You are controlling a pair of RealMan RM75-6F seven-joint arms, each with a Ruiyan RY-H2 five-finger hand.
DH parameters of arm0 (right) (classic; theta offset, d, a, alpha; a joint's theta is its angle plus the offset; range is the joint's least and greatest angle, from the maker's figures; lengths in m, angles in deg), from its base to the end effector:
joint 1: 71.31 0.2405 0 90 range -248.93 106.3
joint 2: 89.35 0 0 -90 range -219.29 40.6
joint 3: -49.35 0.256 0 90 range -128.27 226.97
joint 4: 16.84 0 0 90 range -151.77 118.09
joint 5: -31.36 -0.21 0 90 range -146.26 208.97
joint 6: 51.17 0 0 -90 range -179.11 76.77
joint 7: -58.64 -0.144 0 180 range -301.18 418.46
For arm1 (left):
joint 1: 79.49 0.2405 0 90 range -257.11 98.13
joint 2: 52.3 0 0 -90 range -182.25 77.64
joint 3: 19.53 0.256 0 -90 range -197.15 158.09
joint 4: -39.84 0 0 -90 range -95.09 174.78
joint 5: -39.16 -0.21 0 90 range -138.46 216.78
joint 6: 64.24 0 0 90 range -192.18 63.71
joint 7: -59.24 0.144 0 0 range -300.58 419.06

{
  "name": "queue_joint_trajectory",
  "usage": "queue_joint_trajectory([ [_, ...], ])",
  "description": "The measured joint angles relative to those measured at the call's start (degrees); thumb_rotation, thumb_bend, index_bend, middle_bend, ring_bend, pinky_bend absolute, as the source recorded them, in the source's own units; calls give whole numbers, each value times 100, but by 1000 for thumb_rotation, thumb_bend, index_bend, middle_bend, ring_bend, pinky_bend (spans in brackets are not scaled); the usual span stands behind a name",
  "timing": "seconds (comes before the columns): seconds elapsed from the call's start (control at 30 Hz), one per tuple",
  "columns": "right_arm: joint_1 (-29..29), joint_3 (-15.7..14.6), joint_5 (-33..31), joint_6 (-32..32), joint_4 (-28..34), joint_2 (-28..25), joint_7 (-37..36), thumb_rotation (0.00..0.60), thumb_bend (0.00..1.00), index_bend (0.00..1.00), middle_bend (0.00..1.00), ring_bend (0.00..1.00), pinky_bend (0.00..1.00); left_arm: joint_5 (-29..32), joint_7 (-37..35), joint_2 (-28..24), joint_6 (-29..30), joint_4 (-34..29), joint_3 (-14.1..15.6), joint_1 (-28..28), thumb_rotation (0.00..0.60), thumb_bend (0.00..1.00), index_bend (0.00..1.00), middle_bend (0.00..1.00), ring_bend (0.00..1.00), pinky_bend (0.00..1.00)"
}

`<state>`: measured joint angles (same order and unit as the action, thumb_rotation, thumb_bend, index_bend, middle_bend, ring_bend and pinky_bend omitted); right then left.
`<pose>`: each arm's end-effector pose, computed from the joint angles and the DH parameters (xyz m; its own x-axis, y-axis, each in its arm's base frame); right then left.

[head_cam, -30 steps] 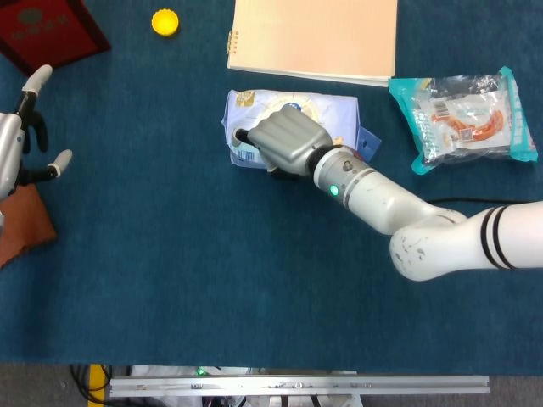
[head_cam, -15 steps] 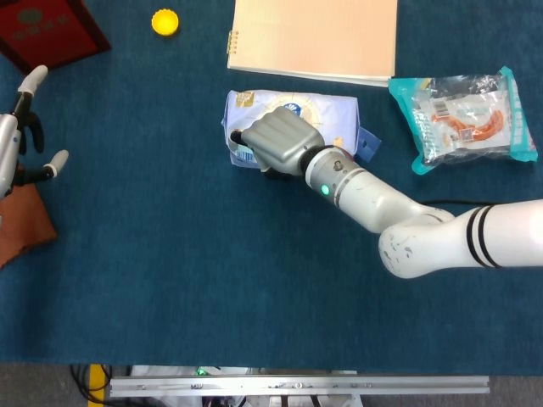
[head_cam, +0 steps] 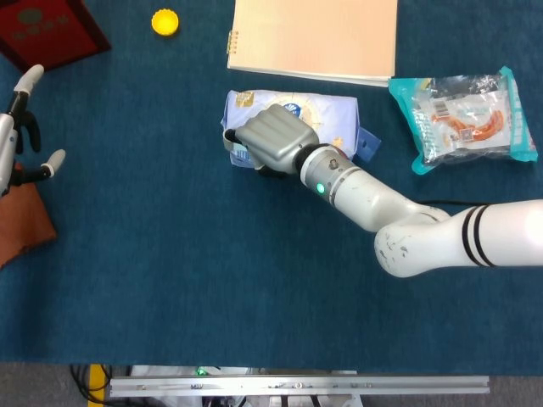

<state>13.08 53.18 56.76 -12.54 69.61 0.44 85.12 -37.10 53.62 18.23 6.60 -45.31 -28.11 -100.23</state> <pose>0.0243 -0.3623 -0.0718 0.6195 -0.4654 0.6321 -0.7423 -0.6094 0.2788 -0.2856 0.2883 0.1260 0.2779 0.0539 0.9591 0.9585 -0.0818 -0.2732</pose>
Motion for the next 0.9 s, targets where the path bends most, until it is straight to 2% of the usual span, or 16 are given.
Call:
queue_joint_trajectory([
  [0.9, 12, 49, -204, -26, -241, 48, 30, 600, 1000, 239, 1000, 1000, 1000, 10, 5, 9, -1, 0, -7, 9, 600, 234, 0, 658, 656, 779],
])
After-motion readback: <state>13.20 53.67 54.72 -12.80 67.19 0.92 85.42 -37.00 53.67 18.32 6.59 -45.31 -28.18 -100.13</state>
